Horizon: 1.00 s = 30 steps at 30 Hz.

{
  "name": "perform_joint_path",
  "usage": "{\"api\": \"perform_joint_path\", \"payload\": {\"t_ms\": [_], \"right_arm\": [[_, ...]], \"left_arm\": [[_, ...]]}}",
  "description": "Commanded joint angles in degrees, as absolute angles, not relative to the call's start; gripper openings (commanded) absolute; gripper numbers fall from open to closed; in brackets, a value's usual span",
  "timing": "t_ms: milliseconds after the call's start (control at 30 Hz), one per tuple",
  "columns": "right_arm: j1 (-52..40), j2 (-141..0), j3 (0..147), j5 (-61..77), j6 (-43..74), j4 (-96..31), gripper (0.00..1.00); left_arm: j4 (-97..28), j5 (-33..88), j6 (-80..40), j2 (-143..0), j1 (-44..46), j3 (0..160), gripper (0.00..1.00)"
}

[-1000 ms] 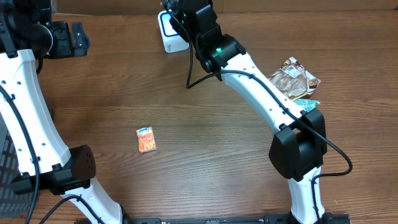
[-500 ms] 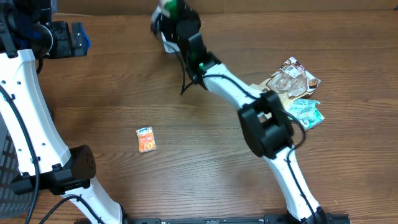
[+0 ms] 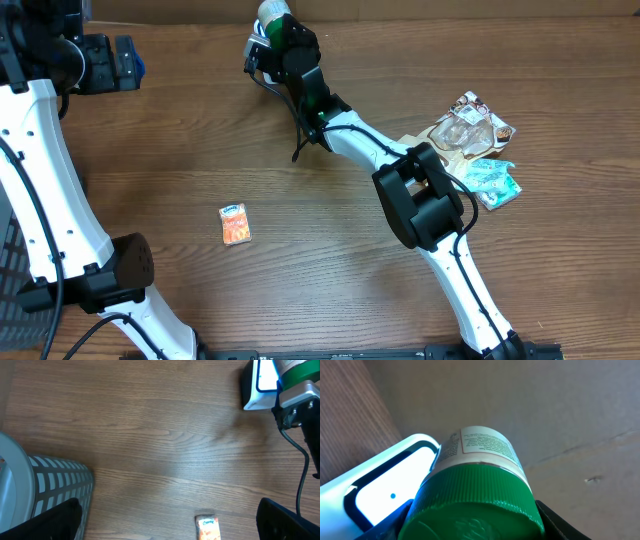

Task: Scan the item barcode
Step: 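Hold the jar's label in front of the white scanner, then carry the jar right and set it down near the bag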

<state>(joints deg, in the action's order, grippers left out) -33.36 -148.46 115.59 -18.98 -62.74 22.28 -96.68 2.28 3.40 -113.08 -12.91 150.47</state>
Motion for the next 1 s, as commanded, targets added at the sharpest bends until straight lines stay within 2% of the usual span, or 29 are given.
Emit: {"api": "perform_joint_path", "payload": {"t_ms": [0, 333, 600, 700, 800, 967], "right_arm": [[-32.99, -145.75, 116.95, -20.58, -62.92, 24.34, 0.4], [-32.99, -142.76, 116.95, -23.05, -62.13, 22.37, 0.41], [-32.27, -130.89, 116.95, -24.05, -45.25, 12.32, 0.43], [-32.12, -124.42, 116.95, -24.6, -38.11, 4.29, 0.43], [-31.94, -117.64, 116.97, -22.0, -25.23, -9.52, 0.43], [-29.06, -109.34, 116.95, -7.35, -7.01, -34.68, 0.44]], "left_arm": [[-96.79, 1.93, 4.1, -112.81, -13.21, 150.56, 0.99], [-96.79, 1.93, 4.1, -112.81, -13.21, 150.56, 1.0], [-96.79, 1.93, 4.1, -112.81, -13.21, 150.56, 0.99], [-96.79, 1.93, 4.1, -112.81, -13.21, 150.56, 1.0], [-96.79, 1.93, 4.1, -112.81, -13.21, 150.56, 1.0], [-96.79, 1.93, 4.1, -112.81, -13.21, 150.56, 0.99]]}}
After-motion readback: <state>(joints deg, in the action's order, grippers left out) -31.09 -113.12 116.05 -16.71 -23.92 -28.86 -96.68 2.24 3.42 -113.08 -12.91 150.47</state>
